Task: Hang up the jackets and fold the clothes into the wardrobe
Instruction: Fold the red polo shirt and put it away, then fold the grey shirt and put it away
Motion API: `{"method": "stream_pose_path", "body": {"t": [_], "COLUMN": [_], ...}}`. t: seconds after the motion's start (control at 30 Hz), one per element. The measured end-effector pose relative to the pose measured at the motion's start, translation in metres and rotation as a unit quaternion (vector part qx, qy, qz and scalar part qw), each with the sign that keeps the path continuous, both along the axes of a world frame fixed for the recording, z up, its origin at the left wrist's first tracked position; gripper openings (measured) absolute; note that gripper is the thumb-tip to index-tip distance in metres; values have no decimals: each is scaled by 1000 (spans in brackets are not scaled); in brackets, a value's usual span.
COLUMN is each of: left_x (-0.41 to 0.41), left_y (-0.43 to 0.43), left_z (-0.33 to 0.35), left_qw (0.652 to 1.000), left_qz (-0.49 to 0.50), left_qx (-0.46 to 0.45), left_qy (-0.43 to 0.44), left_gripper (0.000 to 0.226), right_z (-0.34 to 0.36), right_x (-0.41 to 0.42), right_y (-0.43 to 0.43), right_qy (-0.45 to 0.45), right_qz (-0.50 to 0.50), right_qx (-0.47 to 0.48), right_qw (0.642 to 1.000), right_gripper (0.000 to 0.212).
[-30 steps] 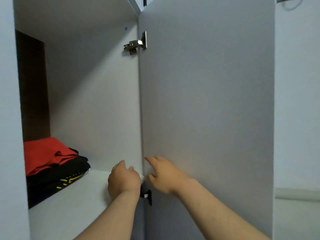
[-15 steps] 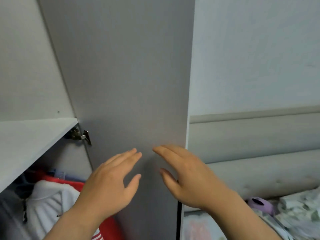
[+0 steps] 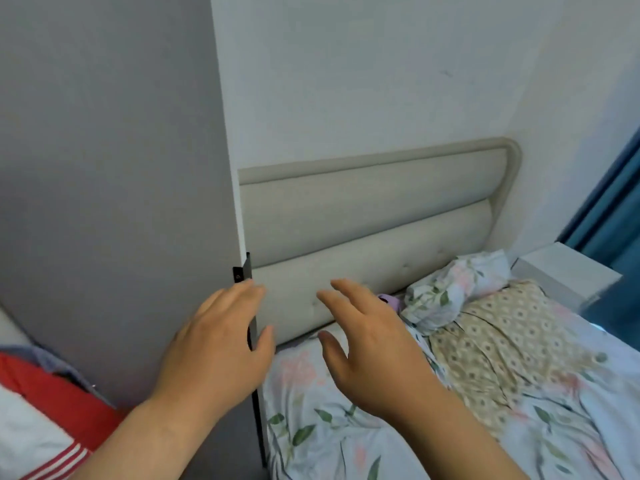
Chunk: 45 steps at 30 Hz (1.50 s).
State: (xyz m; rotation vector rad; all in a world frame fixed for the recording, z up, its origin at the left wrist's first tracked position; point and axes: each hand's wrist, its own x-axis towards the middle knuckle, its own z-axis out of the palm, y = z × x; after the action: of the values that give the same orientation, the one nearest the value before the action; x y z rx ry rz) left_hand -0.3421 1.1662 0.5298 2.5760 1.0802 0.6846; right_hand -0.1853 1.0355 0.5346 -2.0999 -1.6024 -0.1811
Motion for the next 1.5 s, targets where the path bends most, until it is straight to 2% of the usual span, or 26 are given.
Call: {"method": "stream_pose_path", "body": {"t": [0.13,0.3,0.47,0.63,0.77,0.97,1.17,1.33,1.5], "left_x": [26,68,122,177,221,282,336,339,334], "left_y": [-24,-37,-34,-47,-73,-118,-179,-243,-292], "left_z": [-20,-32,-38,-35,-44,-59,-91,-106,-105], "left_qw": [997,987,980,969,925,872,774,720,690], "left_qz": [-42,-115,-154,-223,-341,-457,-598,-659,-694], "left_qx": [-39,-22,-19,-3,13,11,-35,-72,-83], "left_qy": [55,110,121,111,168,174,206,204,188], "left_gripper": [57,56,56,57,64,60,66,65,62], "right_z": [-21,-38,-47,-50,-57,-68,-71,-68,-69], "right_x": [14,53,103,129,137,114,55,11,-24], "right_y": [-44,-98,-136,-179,-221,-281,-340,-384,-420], "right_qy": [11,47,62,88,114,172,227,224,230], "right_qz": [-67,-143,-212,-314,-409,-519,-635,-724,-769], "right_qx": [-47,-80,-93,-113,-146,-167,-199,-182,-149], "right_qw": [997,985,971,938,894,820,711,626,578], "right_gripper": [51,52,52,53,54,55,57,56,57]}}
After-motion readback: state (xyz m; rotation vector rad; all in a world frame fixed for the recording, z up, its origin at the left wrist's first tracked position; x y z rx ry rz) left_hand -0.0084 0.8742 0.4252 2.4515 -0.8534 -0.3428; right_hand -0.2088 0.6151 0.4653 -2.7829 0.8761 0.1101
